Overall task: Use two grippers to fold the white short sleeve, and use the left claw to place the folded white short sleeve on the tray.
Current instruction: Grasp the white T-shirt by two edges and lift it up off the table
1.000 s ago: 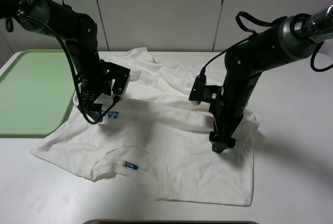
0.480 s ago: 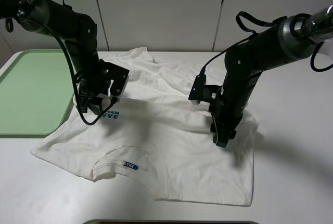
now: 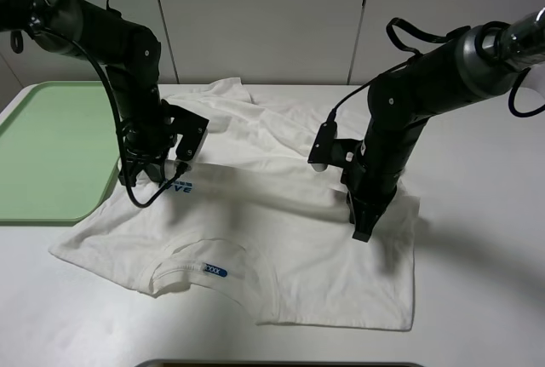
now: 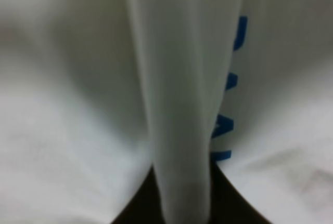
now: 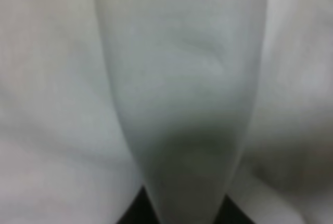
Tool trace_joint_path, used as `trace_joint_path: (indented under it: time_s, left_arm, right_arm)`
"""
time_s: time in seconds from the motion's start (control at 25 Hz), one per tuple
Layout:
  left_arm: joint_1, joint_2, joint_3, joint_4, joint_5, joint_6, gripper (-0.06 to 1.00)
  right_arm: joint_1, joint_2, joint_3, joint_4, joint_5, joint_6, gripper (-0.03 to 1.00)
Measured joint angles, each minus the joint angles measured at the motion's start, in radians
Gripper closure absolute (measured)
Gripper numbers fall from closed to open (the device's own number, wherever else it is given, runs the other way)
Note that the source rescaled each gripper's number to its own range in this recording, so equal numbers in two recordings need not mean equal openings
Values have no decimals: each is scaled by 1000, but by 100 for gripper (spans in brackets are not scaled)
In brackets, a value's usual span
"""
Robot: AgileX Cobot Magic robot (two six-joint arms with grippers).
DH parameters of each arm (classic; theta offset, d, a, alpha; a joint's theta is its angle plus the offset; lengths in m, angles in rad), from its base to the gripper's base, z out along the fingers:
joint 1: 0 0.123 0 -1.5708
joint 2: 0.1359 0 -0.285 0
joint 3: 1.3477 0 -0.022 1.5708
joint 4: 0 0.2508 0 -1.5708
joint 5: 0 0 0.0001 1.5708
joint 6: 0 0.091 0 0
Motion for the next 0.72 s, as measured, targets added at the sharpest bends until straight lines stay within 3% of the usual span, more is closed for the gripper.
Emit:
trace_joint_path:
  time_s: [0.36, 0.72]
  left_arm:
    - [0, -14, -13, 1, 18, 0, 93]
    - [0, -147, -13, -14, 87, -1, 93]
  right_arm:
    - [0, -17, 0, -8, 6, 0, 97]
    - [0, -153, -3, -27, 75, 4, 97]
